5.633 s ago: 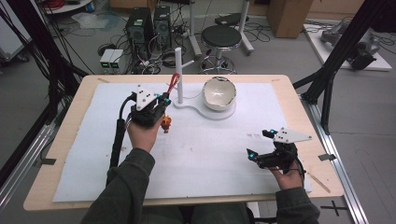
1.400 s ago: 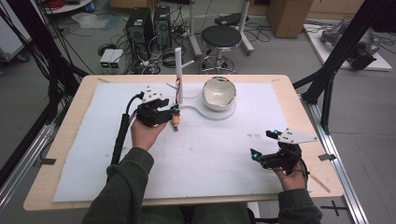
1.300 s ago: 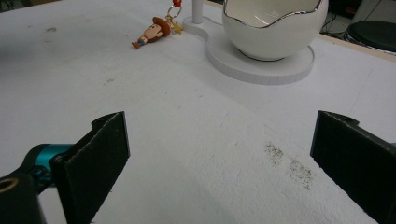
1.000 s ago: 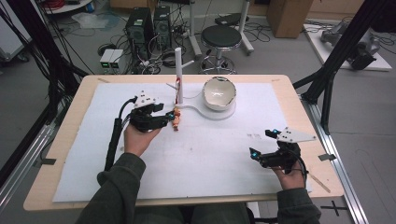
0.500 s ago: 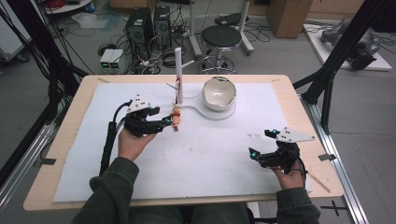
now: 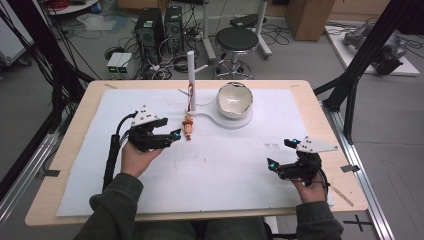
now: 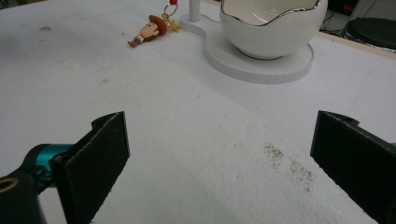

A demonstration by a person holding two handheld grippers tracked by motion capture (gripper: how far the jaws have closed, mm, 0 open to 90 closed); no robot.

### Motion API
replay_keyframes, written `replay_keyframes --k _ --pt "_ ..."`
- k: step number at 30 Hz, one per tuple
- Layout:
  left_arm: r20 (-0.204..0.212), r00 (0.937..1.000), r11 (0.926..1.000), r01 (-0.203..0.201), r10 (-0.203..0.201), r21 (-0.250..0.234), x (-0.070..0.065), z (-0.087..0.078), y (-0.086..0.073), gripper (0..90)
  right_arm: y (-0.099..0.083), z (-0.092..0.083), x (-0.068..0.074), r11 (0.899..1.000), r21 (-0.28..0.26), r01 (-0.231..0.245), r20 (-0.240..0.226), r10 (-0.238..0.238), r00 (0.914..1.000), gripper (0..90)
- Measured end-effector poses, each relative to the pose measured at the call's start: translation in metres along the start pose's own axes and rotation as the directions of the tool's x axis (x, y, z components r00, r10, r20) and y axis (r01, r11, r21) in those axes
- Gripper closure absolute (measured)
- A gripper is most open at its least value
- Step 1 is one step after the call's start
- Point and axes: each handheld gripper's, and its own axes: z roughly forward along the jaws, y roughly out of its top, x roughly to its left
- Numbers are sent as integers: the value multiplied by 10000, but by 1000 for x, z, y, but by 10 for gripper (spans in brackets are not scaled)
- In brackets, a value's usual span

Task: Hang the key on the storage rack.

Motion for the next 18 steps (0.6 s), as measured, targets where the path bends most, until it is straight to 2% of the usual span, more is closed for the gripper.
replay_keyframes --k 18 --pt "-25 10000 9999 -77 77 -110 -1 -17 -11 314 0 0 1 10000 43 -19 54 19 10000 35"
